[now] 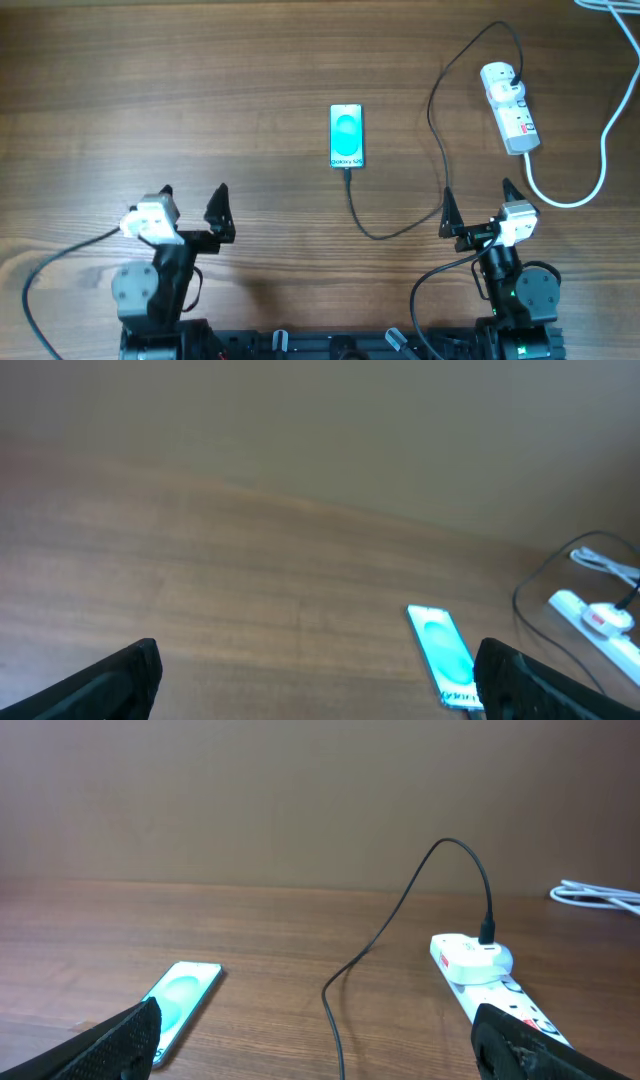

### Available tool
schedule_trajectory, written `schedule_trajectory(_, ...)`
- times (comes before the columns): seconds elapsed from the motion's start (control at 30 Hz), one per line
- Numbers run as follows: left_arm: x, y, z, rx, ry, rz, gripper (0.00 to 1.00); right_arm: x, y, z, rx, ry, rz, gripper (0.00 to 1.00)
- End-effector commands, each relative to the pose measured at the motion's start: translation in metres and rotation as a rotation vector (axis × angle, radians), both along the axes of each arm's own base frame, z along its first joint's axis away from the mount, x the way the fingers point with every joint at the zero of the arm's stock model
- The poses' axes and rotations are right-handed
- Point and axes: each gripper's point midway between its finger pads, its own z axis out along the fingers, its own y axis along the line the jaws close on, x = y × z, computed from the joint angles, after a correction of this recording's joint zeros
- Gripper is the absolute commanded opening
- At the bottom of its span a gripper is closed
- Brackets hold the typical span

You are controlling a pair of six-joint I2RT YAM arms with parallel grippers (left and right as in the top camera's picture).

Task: Plug charger to phone and switch on socket

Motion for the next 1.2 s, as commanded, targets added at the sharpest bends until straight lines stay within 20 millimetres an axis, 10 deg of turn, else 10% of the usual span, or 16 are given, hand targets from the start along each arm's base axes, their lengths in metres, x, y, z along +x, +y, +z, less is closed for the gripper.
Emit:
schedule_trajectory(0.0,-0.005,0.001,0.0,0.044,-0.055,0.01,1.0,0.0,-0.001,0.002,0.007,-0.009,-0.006,1.0)
schedule_trajectory(1.17,0.007,0.027,-0.045,0.175,-0.062,0.151,1.0,0.0,-0.001,0.002,0.007,-0.009,-0.006,1.0)
